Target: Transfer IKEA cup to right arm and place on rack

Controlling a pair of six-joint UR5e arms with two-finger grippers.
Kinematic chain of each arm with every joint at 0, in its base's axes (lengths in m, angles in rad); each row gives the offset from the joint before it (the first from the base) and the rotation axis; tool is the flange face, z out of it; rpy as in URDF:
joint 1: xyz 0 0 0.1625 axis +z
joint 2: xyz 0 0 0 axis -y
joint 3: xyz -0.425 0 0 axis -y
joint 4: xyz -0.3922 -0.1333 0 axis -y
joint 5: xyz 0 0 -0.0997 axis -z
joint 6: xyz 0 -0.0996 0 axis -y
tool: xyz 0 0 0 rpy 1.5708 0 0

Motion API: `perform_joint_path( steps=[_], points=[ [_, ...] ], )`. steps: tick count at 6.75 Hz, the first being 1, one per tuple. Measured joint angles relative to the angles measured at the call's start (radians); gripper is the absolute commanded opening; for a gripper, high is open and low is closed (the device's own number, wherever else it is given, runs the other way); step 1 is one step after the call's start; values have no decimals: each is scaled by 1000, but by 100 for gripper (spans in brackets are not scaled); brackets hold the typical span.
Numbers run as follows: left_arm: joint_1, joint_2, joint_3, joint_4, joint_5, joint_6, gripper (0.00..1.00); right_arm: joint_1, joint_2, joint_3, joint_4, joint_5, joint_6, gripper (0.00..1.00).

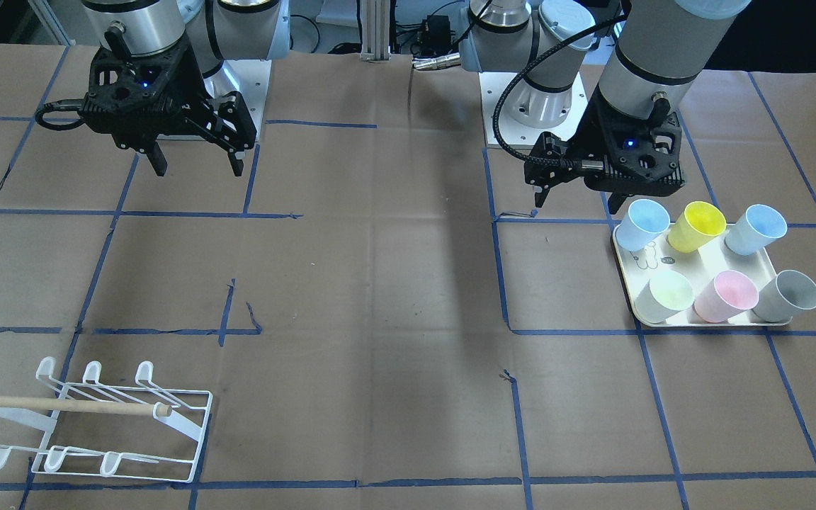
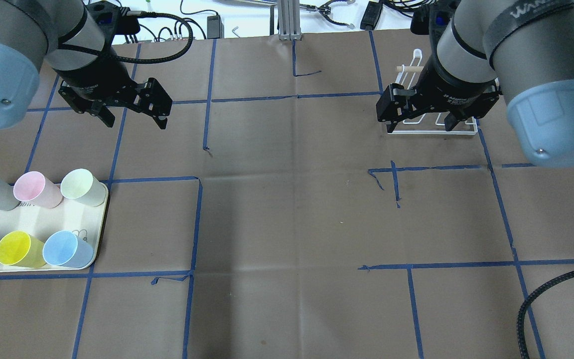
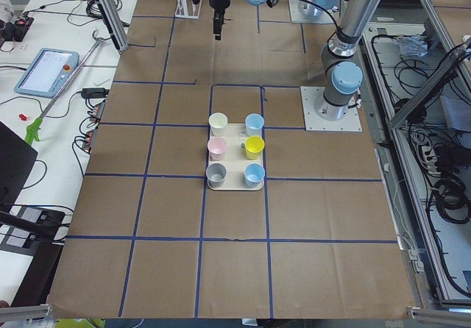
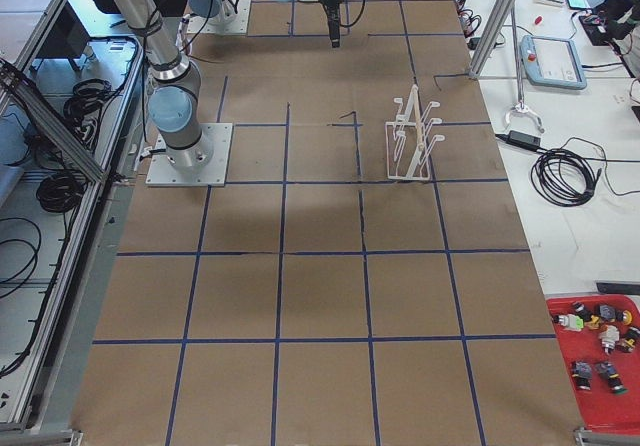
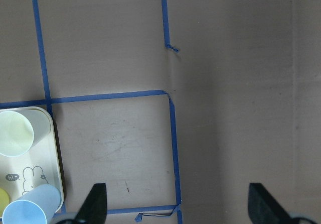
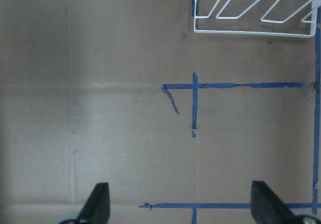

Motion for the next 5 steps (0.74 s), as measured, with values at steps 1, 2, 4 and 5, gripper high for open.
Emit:
perform_joint_path(
  steps=[1,2,4,5],
  points=[
    [67,5,-7,0,7,71,100,0,0,0,0,0,0,100],
    [154,4,-11,0,9,151,100,0,0,0,0,0,0,100],
    [307,-6,-22,6,10,295,100,0,0,0,0,0,0,100],
    [355,-16,-37,32,10,343,100,0,0,1,0,0,0,100]
  ],
)
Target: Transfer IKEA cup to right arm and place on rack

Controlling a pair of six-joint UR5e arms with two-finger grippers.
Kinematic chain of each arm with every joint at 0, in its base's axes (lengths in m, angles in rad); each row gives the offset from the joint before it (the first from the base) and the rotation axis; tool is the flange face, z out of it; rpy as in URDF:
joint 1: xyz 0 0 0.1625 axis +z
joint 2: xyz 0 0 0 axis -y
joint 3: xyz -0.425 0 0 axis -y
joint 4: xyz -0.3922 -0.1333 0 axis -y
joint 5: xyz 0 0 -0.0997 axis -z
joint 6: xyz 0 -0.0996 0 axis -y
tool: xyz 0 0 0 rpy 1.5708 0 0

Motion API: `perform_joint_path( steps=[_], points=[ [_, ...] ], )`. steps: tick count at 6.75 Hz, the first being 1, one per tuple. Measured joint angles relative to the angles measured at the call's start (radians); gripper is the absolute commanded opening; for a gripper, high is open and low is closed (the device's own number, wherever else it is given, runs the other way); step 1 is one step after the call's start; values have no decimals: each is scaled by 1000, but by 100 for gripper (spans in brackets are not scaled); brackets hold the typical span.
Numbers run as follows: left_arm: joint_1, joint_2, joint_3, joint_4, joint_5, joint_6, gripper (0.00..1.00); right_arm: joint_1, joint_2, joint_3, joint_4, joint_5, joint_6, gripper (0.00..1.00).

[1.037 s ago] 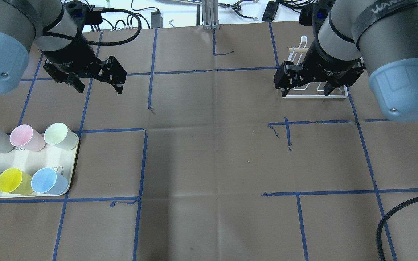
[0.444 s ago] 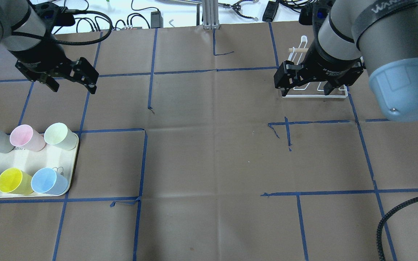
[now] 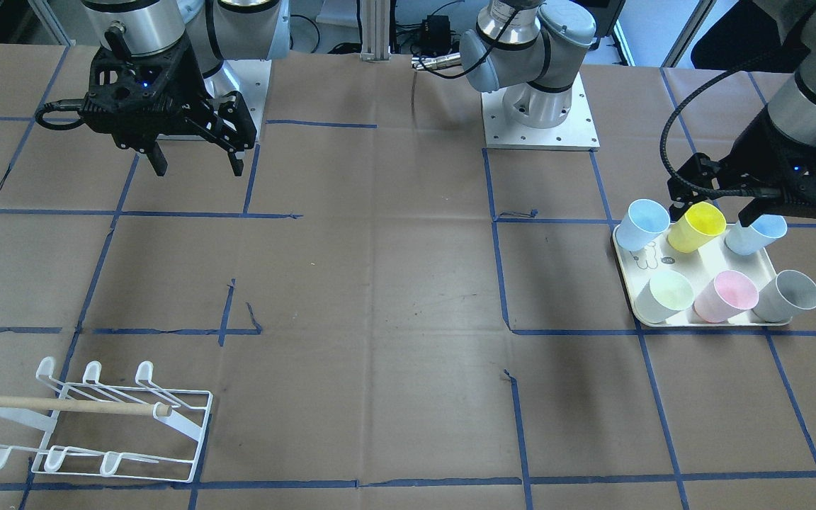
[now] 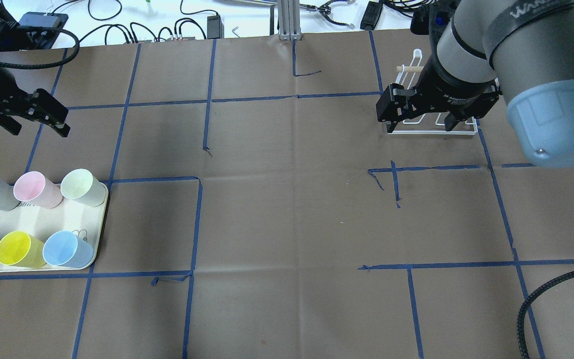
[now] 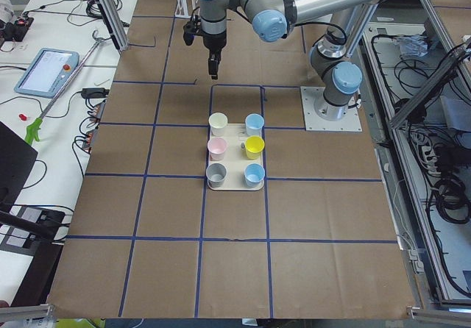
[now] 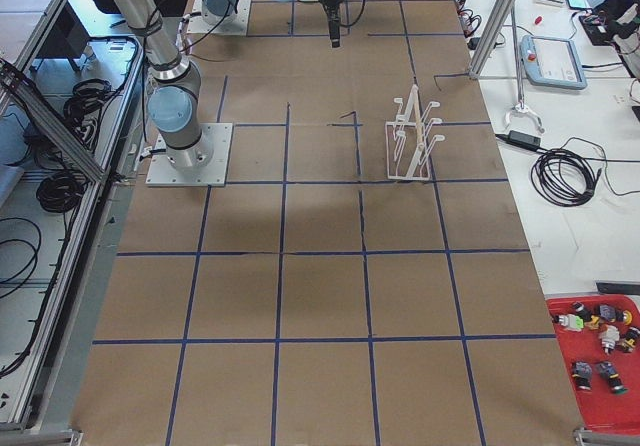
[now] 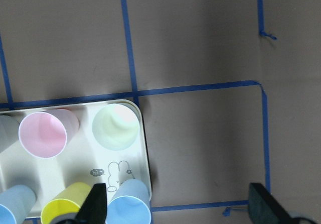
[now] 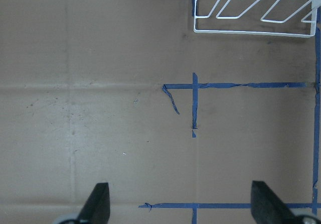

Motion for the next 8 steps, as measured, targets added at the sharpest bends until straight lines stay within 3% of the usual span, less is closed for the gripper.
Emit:
perform_joint_path(
  steps=[4,8],
  points=[
    [36,-32,-187,240,2,2,100,0,0,1,0,0,0,100],
    [37,-116,-282,385,1,-30,100,0,1,1,0,0,0,100]
  ],
)
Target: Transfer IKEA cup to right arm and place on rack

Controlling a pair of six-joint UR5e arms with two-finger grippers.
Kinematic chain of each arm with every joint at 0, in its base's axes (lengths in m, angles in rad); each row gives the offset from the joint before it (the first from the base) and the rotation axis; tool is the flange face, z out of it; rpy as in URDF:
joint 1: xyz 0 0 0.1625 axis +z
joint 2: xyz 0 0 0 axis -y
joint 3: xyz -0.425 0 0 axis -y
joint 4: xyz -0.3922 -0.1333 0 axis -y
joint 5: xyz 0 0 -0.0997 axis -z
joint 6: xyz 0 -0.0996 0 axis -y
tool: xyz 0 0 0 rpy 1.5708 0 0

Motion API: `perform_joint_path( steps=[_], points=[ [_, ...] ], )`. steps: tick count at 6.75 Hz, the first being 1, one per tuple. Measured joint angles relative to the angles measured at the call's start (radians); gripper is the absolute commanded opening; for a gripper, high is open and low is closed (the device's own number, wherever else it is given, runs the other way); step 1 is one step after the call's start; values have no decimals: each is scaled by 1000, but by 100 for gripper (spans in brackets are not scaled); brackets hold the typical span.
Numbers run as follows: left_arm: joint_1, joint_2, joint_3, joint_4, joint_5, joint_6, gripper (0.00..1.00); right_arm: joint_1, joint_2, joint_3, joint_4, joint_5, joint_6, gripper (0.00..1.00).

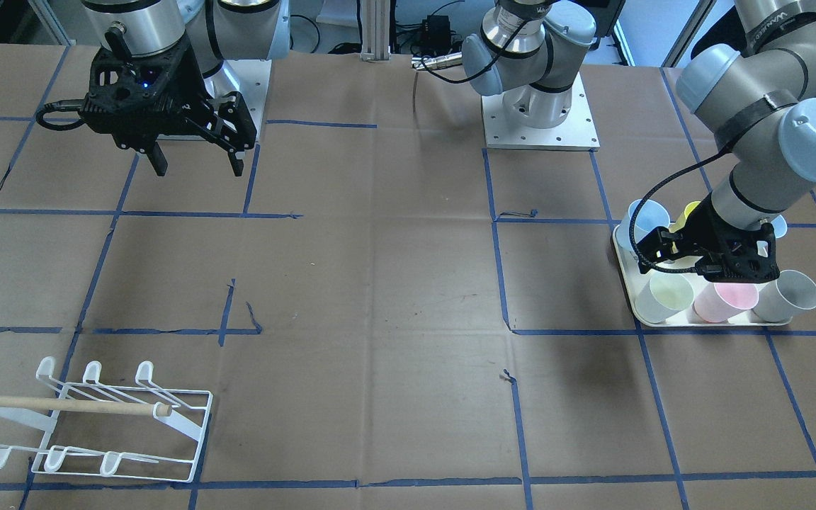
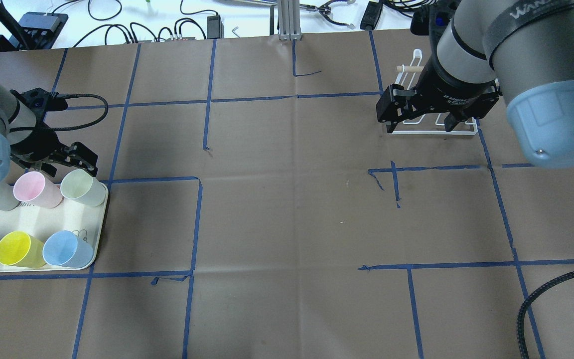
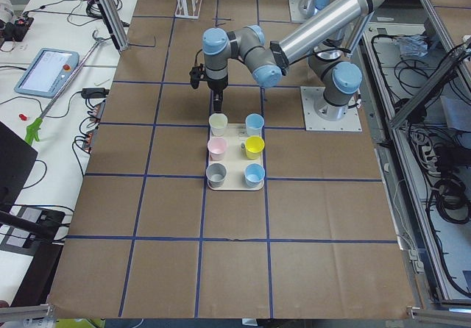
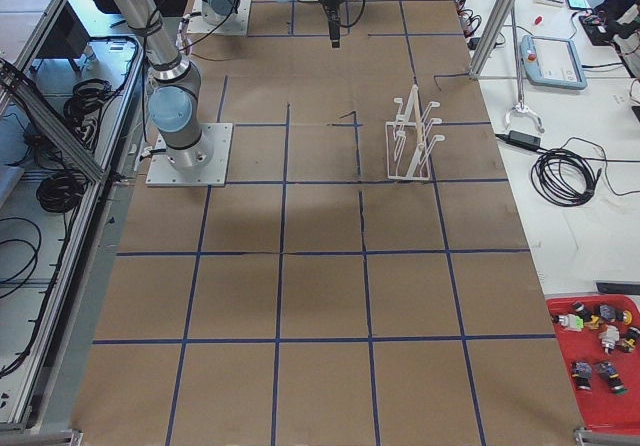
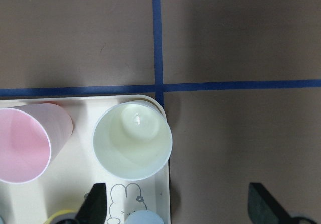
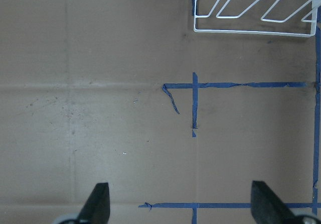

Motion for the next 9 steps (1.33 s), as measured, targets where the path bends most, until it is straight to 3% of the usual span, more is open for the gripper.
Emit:
perform_joint_path(
  steps=[4,5,6,7,8,9],
  points=[
    [-2,-86,-59,151,0,3,100,0,1,0,0,0,0,100],
    [-2,-101,-64,169,2,4,91,0,1,0,0,0,0,100],
    [-3,-108,-65,176,4,3,72,0,1,1,0,0,1,100],
    [-3,-110,-65,177,5,3,39,0,1,1,0,0,1,100],
    [-3,-110,-64,176,6,3,15,0,1,1,0,0,1,100],
    [-3,-108,-64,173,8,4,5,0,1,1,0,0,1,100]
  ],
)
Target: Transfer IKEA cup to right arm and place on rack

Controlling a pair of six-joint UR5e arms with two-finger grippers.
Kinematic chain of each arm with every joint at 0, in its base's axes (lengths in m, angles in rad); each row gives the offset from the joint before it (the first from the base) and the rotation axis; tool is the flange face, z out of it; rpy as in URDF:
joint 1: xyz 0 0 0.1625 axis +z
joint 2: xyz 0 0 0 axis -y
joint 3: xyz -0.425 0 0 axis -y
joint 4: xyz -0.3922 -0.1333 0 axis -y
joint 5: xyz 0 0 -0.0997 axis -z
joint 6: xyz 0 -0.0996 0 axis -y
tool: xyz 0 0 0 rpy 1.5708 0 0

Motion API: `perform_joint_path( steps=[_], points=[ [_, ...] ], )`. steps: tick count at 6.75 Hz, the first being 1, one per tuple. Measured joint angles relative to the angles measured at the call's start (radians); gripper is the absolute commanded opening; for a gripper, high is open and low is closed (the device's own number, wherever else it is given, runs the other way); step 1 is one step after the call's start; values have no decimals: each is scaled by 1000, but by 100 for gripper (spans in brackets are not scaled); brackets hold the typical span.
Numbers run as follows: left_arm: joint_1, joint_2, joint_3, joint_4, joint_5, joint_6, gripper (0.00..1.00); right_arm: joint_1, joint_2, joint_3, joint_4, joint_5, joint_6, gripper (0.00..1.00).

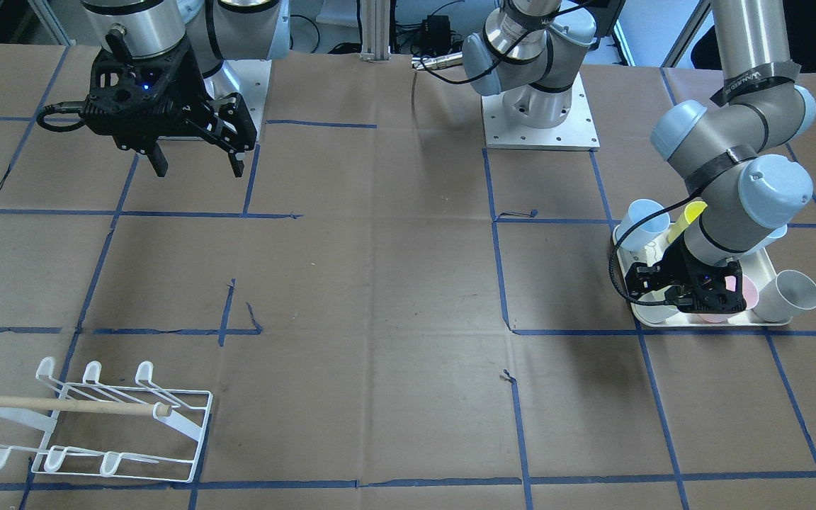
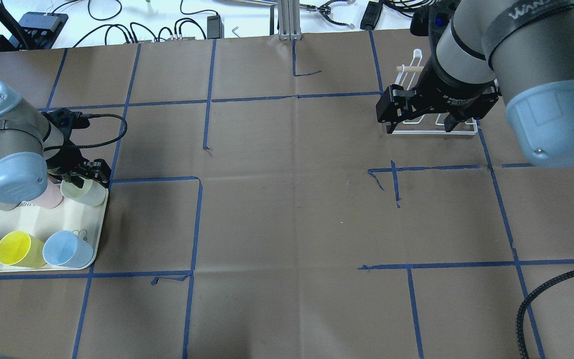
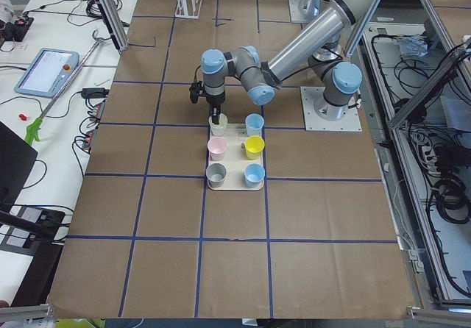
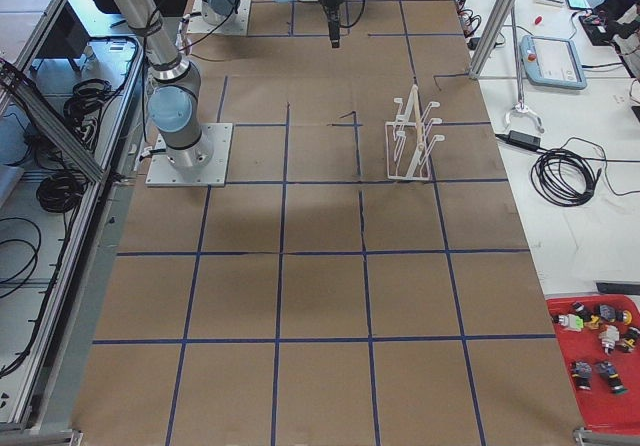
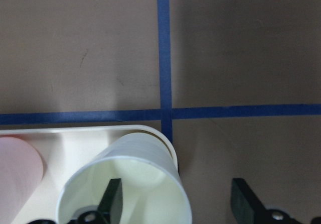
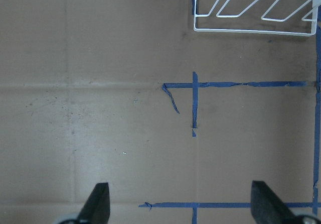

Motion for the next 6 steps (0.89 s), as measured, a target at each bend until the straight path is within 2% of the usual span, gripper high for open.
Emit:
perform_joint_path(
  steps=[1,5,6],
  points=[
    [0,3,3,-3,1,2,0,0,0,0,0,0,0,100],
    [1,32,29,-15,48,8,0,0,0,1,0,0,0,100],
    [-1,65,56,-58,55,8,0,0,0,1,0,0,-1,100]
  ],
)
